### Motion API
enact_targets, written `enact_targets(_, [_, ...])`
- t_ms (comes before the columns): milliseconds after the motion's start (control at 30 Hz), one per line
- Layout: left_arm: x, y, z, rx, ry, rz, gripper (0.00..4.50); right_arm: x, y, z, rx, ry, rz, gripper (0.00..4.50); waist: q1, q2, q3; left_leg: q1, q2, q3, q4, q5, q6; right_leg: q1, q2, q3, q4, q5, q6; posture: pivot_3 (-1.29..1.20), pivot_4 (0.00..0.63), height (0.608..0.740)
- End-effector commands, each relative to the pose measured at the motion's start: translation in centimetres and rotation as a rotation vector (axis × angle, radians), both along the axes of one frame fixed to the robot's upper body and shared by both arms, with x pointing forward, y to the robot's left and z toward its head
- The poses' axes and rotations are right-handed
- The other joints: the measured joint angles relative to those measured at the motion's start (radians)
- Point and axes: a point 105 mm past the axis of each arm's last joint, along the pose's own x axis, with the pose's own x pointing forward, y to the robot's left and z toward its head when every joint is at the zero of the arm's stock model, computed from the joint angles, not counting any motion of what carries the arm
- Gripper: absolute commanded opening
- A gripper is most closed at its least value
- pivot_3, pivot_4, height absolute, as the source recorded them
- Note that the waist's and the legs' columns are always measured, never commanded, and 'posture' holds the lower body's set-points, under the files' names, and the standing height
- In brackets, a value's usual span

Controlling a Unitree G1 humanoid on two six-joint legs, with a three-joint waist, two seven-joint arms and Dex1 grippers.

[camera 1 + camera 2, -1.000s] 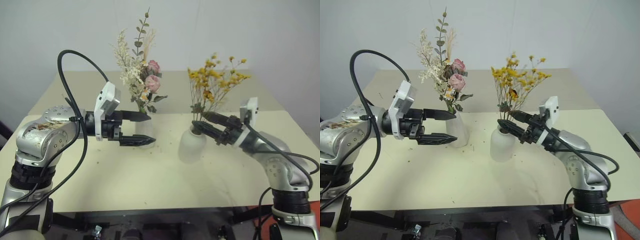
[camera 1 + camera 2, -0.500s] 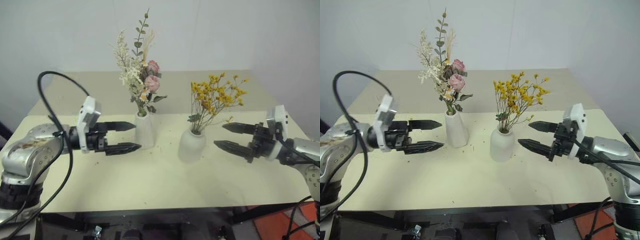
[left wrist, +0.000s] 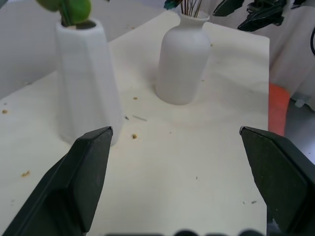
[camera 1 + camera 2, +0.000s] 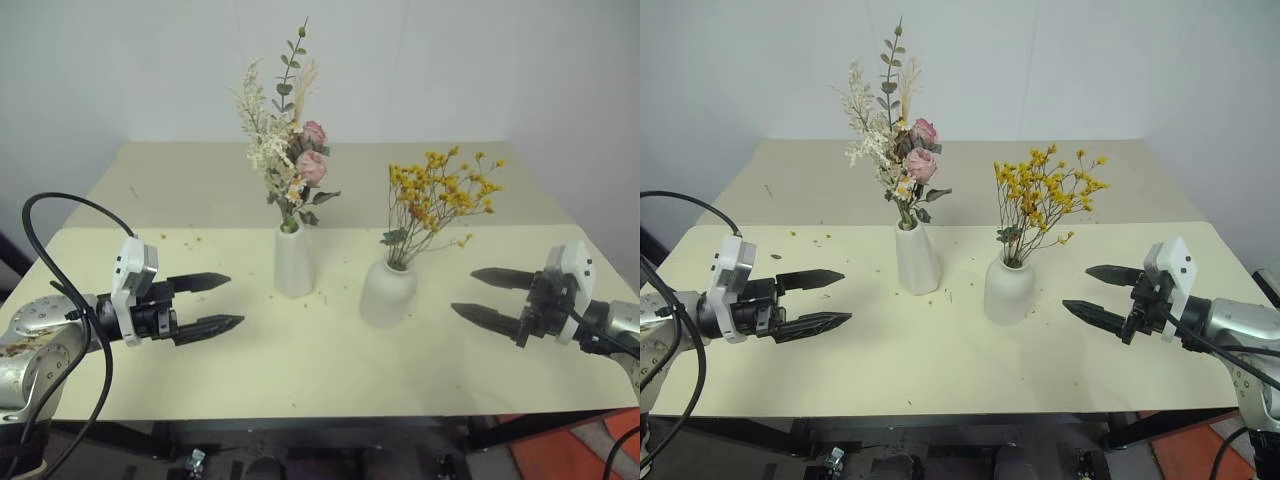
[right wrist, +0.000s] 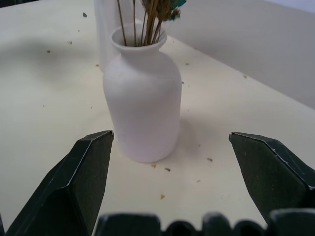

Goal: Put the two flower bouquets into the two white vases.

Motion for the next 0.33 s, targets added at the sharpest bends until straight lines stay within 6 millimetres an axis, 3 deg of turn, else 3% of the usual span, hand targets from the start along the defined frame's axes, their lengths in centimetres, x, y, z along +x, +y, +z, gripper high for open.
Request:
enact_targets(33, [-0.34, -0.65, 1.23, -0.030, -0.085, -0.019, 4.50, 0.05, -0.09, 1.84, 0.010, -0.100, -0.028, 4.47, 0.002, 0.000, 0.000, 0.000, 0.000, 0.000, 0.000, 0.000, 0.000, 0.000, 0.000, 0.000, 0.000, 0.000, 0.000, 0.00, 0.150, 0.740])
enact_targets(333, [-0.27, -1.52, 0.76, -0.048, -0.091, -0.025, 4.50, 0.19, 0.55, 1.28, -0.004, -0.110, -0.041, 4.47, 0.002, 0.000, 0.000, 0.002, 0.000, 0.000, 0.000, 0.000, 0.000, 0.002, 0.000, 0.000, 0.000, 0.000, 0.000, 0.00, 0.150, 0.740])
